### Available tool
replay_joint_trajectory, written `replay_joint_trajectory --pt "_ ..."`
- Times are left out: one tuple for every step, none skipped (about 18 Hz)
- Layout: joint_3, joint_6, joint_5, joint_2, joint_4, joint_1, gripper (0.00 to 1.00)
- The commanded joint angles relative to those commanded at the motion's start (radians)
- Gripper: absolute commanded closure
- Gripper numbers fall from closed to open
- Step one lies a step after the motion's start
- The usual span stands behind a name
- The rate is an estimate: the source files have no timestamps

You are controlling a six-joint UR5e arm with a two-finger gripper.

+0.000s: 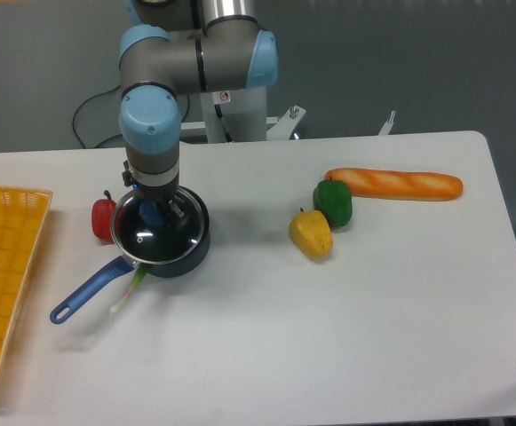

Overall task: Close the pot lid
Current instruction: 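Lower the glass lid onto the saucepan rim and settle it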

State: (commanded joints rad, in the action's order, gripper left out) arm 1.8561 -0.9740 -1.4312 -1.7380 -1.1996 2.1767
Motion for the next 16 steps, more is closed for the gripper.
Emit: replay_joint_trajectory --pt "0.0 -0.002 0.0 0.0 -0.002 0.0 0.56" --pt "0.0 -0.002 -0.002 0.0 -0.002 0.0 0.56" --pt "0.0 -0.003 -0.002 0.0 -0.002 0.002 0.56" --pt "0.002 -0.015 -0.003 0.002 -0.003 0.002 0.56" --pt "0.006 -0.034 -0.003 0.003 -0.005 0.002 0.57" --pt "0.012 -0.038 -0.005 0.005 -0.005 0.0 0.56" --pt "0.014 -0.038 -0.003 0.006 -0.005 0.0 0.56" --pt "0.015 -0.038 -0.003 0.006 -0.005 0.0 0.56" --pt "0.015 -0.038 -0.003 0.006 -0.005 0.0 0.56" --pt "0.018 -0.038 -0.005 0.008 -0.005 0.0 0.56" --pt "0.021 -0.038 -0.003 0.008 -0.005 0.0 0.56" --pt "0.025 -0.038 -0.003 0.008 -0.005 -0.002 0.56" --pt "0.025 -0.038 -0.003 0.008 -0.005 -0.002 0.56" --pt "0.026 -0.038 -0.003 0.008 -0.005 -0.002 0.56" --pt "0.026 -0.038 -0.003 0.008 -0.005 0.0 0.56" --pt "0.026 -0.038 -0.003 0.008 -0.005 -0.002 0.56"
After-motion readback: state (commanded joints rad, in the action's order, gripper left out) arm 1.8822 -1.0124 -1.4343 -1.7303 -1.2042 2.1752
